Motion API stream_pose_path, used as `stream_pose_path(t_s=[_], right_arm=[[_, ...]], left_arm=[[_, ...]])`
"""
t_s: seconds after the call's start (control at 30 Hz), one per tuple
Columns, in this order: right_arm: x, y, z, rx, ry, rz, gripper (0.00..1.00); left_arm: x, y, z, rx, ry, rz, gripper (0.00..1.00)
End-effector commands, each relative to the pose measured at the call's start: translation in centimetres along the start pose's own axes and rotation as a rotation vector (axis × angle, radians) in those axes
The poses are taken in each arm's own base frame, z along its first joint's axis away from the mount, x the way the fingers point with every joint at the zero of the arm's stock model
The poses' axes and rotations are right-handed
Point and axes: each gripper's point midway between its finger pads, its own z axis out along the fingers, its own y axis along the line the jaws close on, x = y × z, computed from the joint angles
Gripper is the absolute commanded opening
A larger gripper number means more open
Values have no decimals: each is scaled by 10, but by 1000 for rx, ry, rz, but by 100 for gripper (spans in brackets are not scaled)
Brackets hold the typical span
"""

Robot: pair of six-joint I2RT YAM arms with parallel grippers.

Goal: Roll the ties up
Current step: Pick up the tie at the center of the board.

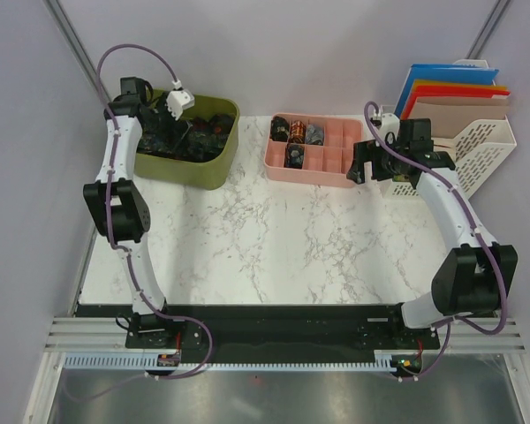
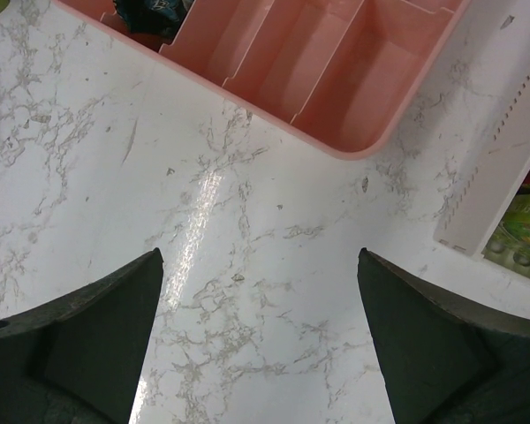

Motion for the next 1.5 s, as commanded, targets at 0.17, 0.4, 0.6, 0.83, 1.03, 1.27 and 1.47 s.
stream_pose_path(t_s=[0.17,0.4,0.6,0.83,1.03,1.27,1.47], right_arm=[[-2,-12,5,36,15,-45,98],[2,-18,7,63,33,-58,98],[3,-20,7,75,35,-63,98],[6,-22,5,85,37,-62,98],[5,-22,7,84,37,-57,98],[2,-22,5,88,27,-57,98],[0,-22,4,89,21,-52,98]], left_arm=[[1,29,57,7,-131,150,90],[15,37,83,4,-138,201,90],[18,34,84,14,-137,212,71],[18,23,74,29,-134,236,41],[17,15,64,43,-125,267,2],[-9,20,41,13,-171,285,2],[-44,31,14,-36,-237,291,2]])
